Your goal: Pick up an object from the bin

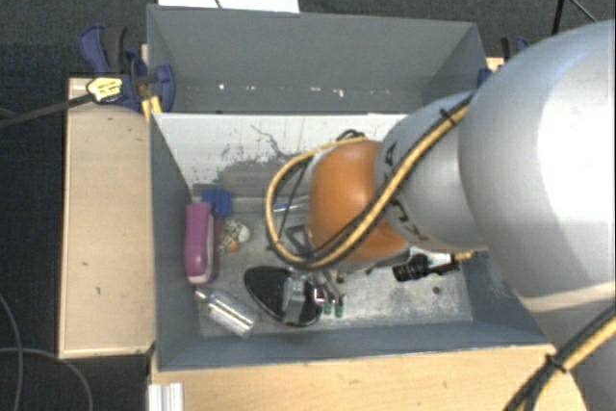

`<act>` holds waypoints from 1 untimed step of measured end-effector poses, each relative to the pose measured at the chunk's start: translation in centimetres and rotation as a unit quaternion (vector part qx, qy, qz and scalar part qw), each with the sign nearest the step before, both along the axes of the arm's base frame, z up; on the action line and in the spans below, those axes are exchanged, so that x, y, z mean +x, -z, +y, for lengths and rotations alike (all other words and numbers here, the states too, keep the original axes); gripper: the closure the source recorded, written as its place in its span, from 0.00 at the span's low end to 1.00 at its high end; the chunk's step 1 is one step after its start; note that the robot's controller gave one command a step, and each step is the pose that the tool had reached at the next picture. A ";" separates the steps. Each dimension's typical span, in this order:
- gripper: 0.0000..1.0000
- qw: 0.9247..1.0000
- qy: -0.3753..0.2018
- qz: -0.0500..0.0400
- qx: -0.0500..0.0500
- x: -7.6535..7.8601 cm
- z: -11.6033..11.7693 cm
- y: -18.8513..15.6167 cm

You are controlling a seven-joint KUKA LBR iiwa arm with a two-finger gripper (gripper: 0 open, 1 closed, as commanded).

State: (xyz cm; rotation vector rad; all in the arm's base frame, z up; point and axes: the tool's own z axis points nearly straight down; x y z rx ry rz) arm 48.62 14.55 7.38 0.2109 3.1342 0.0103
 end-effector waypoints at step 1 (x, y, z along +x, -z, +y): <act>1.00 1.000 -0.004 -0.005 -0.001 0.3 1.0 -13.4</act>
Offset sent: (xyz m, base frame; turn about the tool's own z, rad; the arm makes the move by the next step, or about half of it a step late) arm 0.0005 0.0089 0.1288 -0.0026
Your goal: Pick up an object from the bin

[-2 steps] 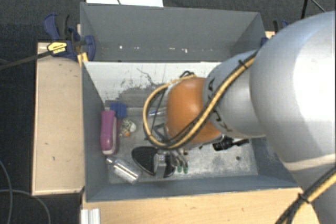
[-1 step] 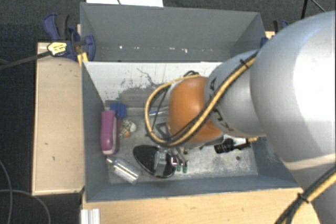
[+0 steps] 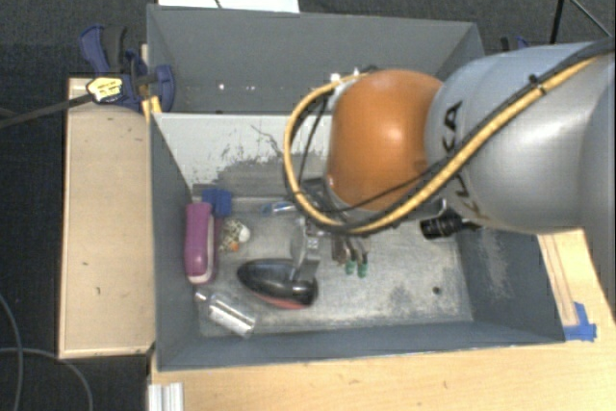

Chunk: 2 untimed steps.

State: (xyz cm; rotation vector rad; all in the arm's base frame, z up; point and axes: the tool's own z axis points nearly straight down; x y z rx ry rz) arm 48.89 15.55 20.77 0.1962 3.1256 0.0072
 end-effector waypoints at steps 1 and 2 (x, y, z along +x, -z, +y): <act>1.00 1.000 0.007 0.006 -0.002 -0.4 -0.8 3.9; 0.00 1.000 0.007 0.004 -0.002 -0.3 -0.8 3.7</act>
Offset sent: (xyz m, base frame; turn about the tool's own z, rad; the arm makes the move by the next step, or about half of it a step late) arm -0.0037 -0.0076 -0.0371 0.0092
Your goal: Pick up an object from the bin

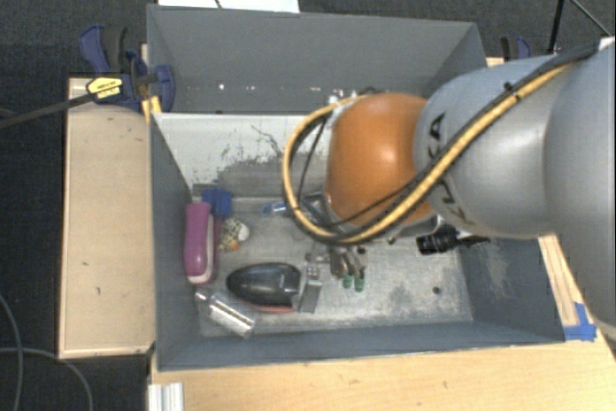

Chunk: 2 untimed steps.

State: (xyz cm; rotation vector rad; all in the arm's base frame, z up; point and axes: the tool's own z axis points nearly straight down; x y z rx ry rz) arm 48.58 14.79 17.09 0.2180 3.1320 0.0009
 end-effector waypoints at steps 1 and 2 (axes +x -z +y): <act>0.00 0.997 0.072 0.002 0.000 1.4 2.0 10.4; 1.00 0.997 0.073 -0.001 0.001 1.6 2.1 9.9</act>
Offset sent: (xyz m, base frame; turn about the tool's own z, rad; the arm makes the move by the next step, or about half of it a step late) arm 0.0145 0.0203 -0.1009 0.1458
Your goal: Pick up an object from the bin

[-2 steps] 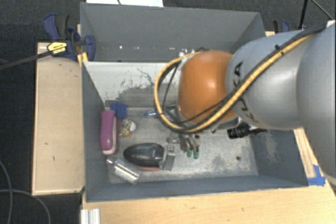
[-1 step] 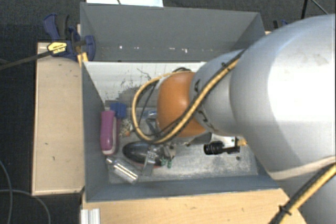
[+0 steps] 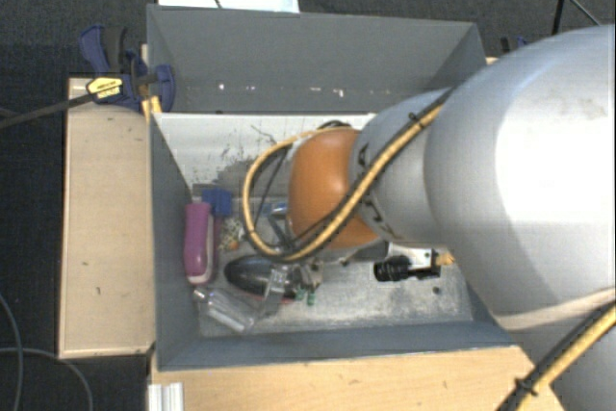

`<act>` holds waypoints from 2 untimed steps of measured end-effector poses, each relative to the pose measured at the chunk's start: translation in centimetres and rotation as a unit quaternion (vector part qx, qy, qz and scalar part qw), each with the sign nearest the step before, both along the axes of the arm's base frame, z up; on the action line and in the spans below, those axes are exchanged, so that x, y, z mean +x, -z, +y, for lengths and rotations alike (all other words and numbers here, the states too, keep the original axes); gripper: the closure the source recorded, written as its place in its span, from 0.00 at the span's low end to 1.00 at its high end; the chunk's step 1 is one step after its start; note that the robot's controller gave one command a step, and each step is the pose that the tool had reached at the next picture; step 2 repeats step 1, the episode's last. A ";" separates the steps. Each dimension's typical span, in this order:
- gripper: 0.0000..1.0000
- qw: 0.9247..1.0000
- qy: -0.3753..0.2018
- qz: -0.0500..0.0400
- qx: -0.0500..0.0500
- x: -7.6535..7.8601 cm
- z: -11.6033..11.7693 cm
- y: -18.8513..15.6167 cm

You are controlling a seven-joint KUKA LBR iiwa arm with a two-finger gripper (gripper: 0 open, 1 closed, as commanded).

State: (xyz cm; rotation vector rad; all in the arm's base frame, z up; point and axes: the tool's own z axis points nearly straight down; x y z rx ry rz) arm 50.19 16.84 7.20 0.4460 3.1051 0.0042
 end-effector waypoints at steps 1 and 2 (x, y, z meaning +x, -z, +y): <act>1.00 1.000 0.023 -0.002 0.000 0.8 -1.8 -13.0; 1.00 1.000 0.023 -0.002 0.000 0.8 -1.8 -13.0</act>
Offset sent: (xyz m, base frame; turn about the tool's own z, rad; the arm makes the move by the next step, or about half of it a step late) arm 0.0064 -0.0177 0.1249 0.0496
